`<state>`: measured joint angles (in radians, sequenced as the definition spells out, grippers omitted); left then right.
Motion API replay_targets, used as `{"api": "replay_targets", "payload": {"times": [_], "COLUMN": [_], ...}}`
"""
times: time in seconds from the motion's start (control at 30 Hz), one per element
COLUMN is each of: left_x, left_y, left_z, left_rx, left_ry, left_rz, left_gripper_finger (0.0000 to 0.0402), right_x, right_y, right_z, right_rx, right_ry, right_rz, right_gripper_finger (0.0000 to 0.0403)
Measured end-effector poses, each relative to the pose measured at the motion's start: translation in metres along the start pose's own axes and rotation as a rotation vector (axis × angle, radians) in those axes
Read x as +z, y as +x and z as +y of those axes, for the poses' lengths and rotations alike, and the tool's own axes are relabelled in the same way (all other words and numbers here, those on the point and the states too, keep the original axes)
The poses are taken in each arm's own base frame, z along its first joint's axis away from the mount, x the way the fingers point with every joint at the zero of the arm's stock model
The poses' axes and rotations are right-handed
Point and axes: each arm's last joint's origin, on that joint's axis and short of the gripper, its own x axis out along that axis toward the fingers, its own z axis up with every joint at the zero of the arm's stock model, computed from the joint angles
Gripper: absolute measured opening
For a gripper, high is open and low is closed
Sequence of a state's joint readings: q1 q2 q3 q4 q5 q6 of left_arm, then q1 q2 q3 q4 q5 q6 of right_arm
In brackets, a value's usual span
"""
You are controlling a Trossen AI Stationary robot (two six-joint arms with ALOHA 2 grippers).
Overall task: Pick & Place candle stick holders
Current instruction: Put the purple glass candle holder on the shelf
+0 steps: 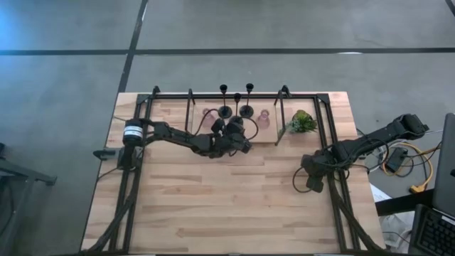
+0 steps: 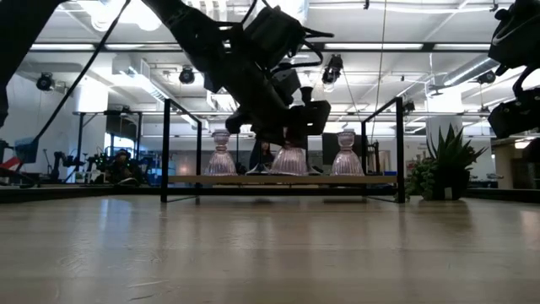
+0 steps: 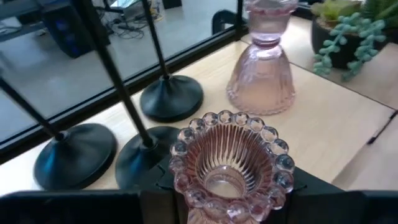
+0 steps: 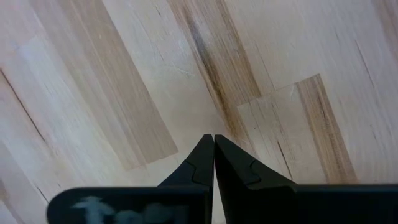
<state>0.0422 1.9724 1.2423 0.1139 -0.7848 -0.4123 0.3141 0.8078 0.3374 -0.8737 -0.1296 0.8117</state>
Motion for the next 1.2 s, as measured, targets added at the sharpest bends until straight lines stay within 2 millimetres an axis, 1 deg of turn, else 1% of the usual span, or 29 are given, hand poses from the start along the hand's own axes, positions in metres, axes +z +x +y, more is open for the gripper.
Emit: {"api": "replay_targets", "payload": {"times": [0.3, 0.57, 0.7, 1.2], "left_x": [0.0015, 0.0005, 0.0002, 0.0008], "left_y": [-0.002, -0.001, -0.0009, 0.0048], "left_z": [0.0013, 0.0025, 0.0026, 0.0097], "left_rx": [-0.003, -0.019, -0.021, 0.002], "left_ry": [-0.008, -0.067, -0.067, -0.076], "left_rz": [0.008, 0.028, 0.031, 0.051], "left_gripper_finger": [0.0129, 0.0129, 0.0129, 0.0129], "right_x": [0.0001, 0.0001, 0.0001, 0.0001], "right_y": [0.0, 0.0, 0.0, 0.0], "right_z": [0.0, 0.0001, 0.0, 0.0001], "right_rx": [0.0, 0.001, 0.001, 0.001], "right_ry": [0.0, 0.0, 0.0, 0.0], "right_rz": [-0.001, -0.001, -0.001, -0.001], "right_gripper_finger": [0.0008, 0.0008, 0.0008, 0.0008]}}
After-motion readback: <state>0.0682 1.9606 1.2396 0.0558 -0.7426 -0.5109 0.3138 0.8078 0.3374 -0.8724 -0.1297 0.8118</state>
